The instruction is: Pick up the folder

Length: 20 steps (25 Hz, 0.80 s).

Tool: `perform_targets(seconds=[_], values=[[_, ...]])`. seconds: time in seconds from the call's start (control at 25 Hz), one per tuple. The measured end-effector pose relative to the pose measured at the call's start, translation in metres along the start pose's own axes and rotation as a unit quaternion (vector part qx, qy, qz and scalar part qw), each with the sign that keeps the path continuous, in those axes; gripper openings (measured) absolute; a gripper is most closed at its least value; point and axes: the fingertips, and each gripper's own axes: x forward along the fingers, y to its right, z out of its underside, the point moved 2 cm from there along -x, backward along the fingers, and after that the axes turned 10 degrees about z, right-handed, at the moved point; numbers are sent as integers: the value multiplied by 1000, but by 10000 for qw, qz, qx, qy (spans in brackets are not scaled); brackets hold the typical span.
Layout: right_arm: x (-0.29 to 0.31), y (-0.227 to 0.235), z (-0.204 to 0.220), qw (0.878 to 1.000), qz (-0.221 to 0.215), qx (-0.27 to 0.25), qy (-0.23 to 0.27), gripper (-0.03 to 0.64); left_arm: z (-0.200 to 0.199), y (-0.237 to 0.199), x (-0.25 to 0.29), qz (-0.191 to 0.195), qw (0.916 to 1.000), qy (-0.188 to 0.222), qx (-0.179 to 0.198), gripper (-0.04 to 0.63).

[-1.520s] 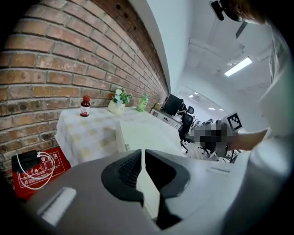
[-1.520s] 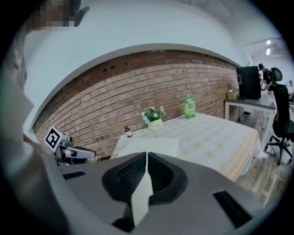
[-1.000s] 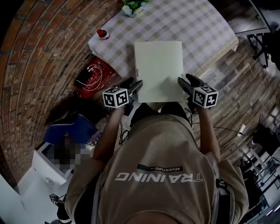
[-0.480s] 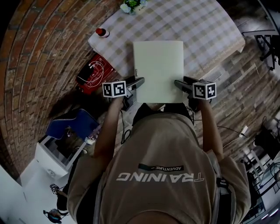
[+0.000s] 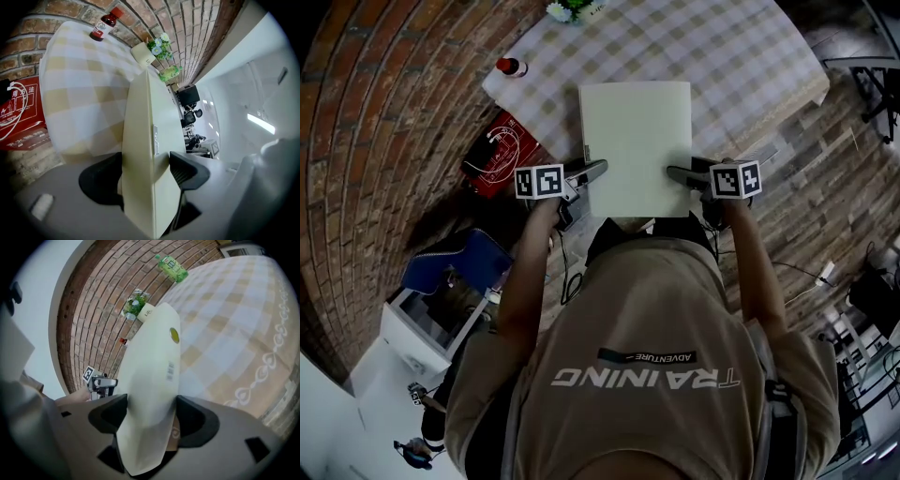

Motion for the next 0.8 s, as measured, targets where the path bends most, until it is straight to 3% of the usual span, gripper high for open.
perform_targets(seconds=[0.24,0.8], values=[[0,1,0,10000,-40,-9,-31,288,-2,0,5,-152,9982,-567,-124,304],[-1,-2,-2,9999,-61,-156,-5,288,-1,6,3,-298,9976,-616,61,307]])
